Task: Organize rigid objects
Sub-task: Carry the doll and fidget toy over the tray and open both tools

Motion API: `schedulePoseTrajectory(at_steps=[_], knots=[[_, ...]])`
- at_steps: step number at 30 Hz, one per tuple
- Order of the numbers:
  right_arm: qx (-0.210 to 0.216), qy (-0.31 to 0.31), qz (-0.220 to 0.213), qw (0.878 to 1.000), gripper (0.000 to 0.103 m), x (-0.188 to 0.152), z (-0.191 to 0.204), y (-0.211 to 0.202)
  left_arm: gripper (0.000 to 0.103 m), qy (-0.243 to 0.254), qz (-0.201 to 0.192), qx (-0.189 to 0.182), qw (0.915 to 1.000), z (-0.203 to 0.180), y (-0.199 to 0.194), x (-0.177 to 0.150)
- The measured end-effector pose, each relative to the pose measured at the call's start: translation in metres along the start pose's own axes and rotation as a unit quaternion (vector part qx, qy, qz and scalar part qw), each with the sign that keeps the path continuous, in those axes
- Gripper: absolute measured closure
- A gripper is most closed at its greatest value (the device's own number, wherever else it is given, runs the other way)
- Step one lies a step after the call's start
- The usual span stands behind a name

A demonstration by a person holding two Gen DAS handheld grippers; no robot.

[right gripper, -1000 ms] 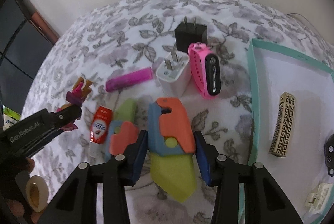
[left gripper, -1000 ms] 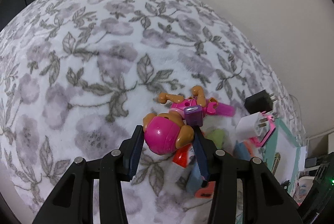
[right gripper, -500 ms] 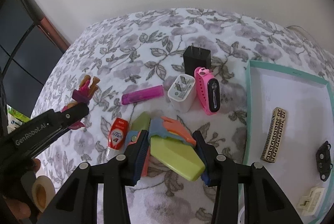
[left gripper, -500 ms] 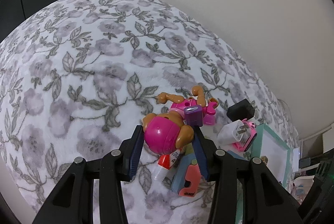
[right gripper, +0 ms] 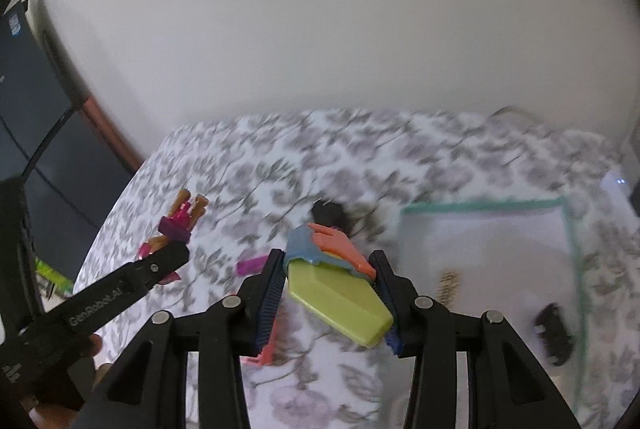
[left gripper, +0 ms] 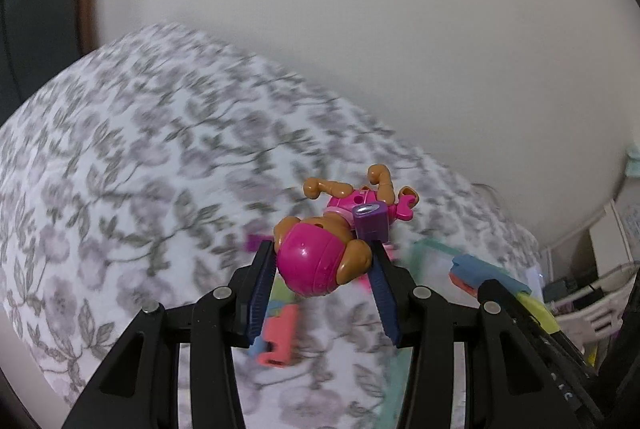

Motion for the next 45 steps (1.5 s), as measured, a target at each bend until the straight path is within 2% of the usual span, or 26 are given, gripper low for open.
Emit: schedulePoseTrajectory(at_steps=[5,11,17,25,33,45], knots=[[-0.038,0.019,-0.029,0.999,0.057,0.013,-0.041,-0.025,0.055,0.041,-0.004,-0.021,0.9989,-0.057,-0.004,0.006],[-0.088,0.061,-0.059,0.992,0.057,0.020,-0.104,-0.050,0.055,0.087,0.005,-0.043,0.9953,-0.119,0.008,-0.004],[-0.146,0.087,-0.052,0.984,0.057,0.011,-0.160,-0.047,0.055,0.125,0.035,-0.049,0.9903,-0.159,0.037,-0.028],[-0.171,0.103,0.001,0.980,0.057,-0.020,-0.200,-0.006,0.055,0.158,0.099,-0.033,0.9819,-0.168,0.089,-0.080],[-0.178,0.108,0.035,0.978,0.057,-0.043,-0.209,0.017,0.055,0.165,0.132,-0.023,0.9771,-0.160,0.116,-0.117],[-0.171,0.116,0.054,0.977,0.057,-0.053,-0.211,0.026,0.055,0.163,0.150,-0.012,0.9750,-0.152,0.127,-0.126]])
Point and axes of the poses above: each gripper's, at about its wrist camera, not at the fingertips, and y roughly the way its jaws point, z to its left, x to its top, the point moved 8 cm from there along y, roughly the way its jaws point
